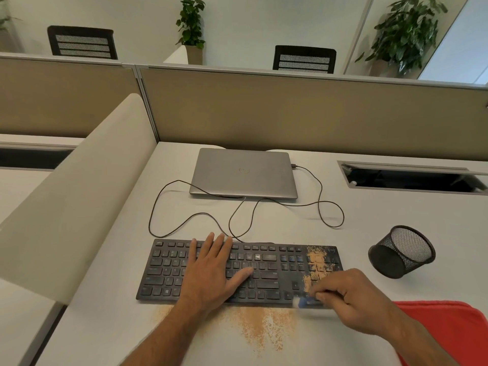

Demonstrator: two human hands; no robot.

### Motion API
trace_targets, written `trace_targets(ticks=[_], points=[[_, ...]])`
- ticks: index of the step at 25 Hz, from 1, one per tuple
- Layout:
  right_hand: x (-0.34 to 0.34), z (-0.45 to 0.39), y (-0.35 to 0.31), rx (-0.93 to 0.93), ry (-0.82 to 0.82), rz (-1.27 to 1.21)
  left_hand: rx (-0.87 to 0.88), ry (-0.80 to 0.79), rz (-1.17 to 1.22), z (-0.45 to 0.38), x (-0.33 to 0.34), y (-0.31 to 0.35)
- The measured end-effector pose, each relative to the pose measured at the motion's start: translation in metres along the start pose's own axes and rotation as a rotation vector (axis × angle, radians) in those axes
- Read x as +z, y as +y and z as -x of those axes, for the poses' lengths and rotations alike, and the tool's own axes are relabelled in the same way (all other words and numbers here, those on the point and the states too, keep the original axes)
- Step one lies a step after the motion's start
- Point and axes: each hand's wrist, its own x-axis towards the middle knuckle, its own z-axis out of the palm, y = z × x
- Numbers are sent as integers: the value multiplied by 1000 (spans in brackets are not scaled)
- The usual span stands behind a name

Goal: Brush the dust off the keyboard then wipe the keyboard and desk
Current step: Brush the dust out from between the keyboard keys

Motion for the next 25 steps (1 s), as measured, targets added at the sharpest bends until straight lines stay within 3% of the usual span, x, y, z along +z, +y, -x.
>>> trace_targets(ticks=[2, 6, 9, 13, 17, 21, 25], points=[[0, -1, 1, 23, 74, 0, -1, -4, -4, 0, 0, 0], [-1, 0, 4, 40, -28, 44, 2, 2, 6, 0, 0, 1], [-5, 0, 10, 92, 118, 75, 3, 5, 11, 0, 0, 0], [-6, 2, 13, 91, 1, 148, 2, 6, 5, 0, 0, 0], [-7, 0, 12, 136, 166, 130, 9, 15, 17, 0, 1, -1], [-11, 1, 9, 118, 37, 130, 5, 17, 12, 0, 1, 0], [-10, -1, 10, 143, 140, 125, 4, 14, 15, -1, 1, 0]])
